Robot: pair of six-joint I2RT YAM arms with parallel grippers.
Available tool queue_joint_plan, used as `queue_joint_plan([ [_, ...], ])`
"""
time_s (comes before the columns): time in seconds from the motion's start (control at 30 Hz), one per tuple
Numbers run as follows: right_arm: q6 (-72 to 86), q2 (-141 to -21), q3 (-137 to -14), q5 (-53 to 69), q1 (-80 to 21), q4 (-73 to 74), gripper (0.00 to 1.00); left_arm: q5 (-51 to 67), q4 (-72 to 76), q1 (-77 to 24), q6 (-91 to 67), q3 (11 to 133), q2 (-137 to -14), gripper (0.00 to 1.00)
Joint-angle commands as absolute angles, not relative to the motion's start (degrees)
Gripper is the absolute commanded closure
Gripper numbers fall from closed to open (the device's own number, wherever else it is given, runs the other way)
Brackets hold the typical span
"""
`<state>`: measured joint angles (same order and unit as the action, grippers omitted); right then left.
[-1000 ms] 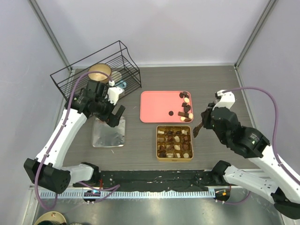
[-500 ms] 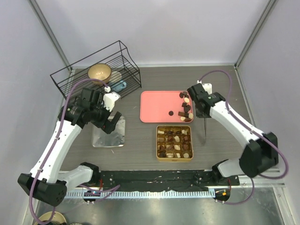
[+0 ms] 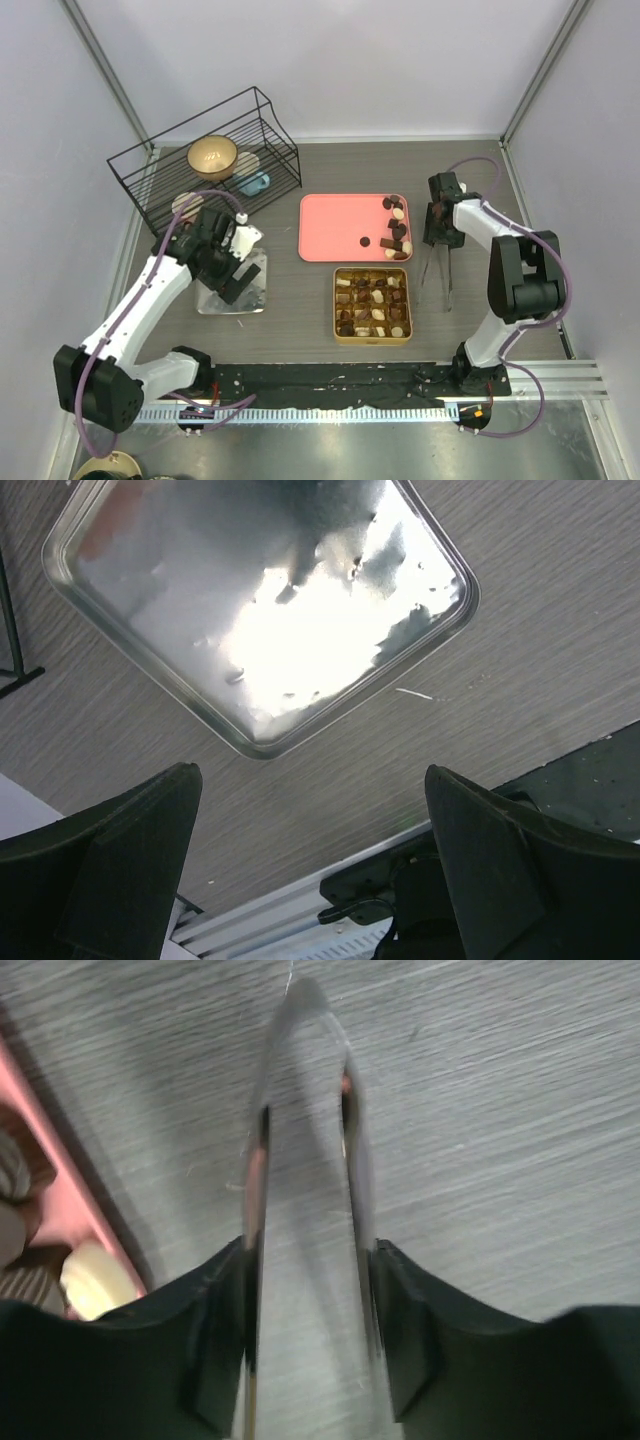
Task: Pack the chocolate
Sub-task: Place the clamp at the center of the board, then move the box lid to the center of the board.
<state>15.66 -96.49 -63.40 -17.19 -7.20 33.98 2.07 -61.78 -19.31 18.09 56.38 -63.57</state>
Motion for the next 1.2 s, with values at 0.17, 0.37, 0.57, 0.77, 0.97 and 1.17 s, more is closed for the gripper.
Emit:
queue_joint_plan([
  [0.17,15.64,-98.88,-67.24,-20.65,-6.94,31.02,0.33,-5.44,-51.33,-27.68,18.54,57.39,-75.40,0.00],
  [0.37,19.24,-87.30,-65.14,-24.69,-6.94,30.85,0.23,-5.36,-48.78,-29.09,17.23,60.55,-84.37,0.01],
  [0.57,21.27,-67.72,-60.39,-20.57,-6.94,28.83,0.33,-5.01,-45.36,-29.79,15.91,61.00,-89.64,0.00],
  [0.77,20.83,-55.66,-56.87,-17.93,-7.03,29.18,0.52,-4.05,-43.07,-30.14,13.89,61.78,-94.39,0.00],
  [0.97,20.65,-51.77,-55.81,-14.86,-7.03,30.15,0.59,-2.29,-41.84,-30.41,11.69,63.45,-98.34,0.01],
  [1.17,19.34,-50.19,-56.16,-13.36,-7.03,31.02,0.62,1.58,-41.84,-30.93,9.76,64.95,-100.55,0.04],
])
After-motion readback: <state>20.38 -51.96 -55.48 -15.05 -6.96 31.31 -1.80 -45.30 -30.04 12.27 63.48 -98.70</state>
